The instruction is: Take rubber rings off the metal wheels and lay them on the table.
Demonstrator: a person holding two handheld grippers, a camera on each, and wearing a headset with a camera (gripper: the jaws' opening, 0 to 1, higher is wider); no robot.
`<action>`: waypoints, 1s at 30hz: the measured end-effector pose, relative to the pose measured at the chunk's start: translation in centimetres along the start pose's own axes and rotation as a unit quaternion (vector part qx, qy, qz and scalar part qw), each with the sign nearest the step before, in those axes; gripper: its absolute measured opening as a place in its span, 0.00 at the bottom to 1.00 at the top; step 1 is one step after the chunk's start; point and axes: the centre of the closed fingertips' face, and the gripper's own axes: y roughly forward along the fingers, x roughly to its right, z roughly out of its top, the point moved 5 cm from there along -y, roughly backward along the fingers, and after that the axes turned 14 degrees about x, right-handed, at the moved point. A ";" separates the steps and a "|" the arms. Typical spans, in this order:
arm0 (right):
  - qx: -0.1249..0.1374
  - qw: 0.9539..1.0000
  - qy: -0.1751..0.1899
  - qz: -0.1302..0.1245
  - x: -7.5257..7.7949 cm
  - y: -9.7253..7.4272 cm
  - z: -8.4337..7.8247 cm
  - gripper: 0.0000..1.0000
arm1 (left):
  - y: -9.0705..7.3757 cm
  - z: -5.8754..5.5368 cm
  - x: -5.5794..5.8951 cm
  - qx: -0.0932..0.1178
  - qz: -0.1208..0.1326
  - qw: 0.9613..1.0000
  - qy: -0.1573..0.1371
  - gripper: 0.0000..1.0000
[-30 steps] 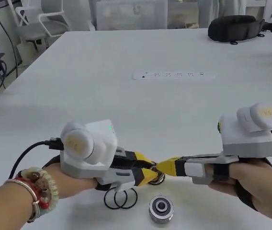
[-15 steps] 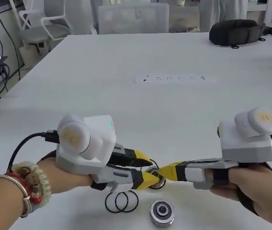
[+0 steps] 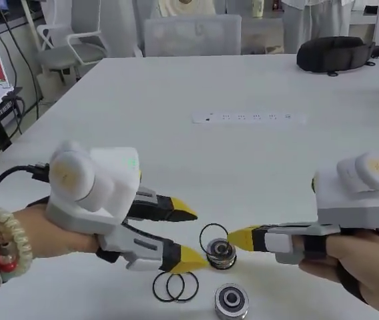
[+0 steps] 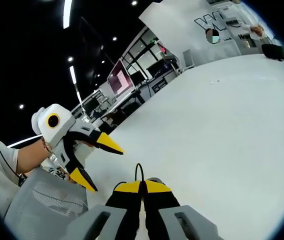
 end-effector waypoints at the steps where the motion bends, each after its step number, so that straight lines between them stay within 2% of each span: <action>1: 0.000 1.000 0.000 0.000 0.0 0.0 0.0 0.00 | -0.4 0.1 0.1 -0.001 0.001 1.000 0.001 0.38; 13: 0.001 1.000 0.003 0.012 -0.5 0.3 0.4 0.00 | -3.6 0.9 0.8 0.004 0.020 1.000 0.011 0.46; 20: -0.010 1.000 0.001 0.025 -1.1 0.6 0.2 0.00 | -5.8 1.1 1.1 0.019 0.053 0.998 0.008 0.51; 30: -0.037 0.998 -0.016 0.049 -2.6 1.4 -0.6 0.00 | -8.6 0.2 2.1 0.029 0.091 0.995 -0.013 0.62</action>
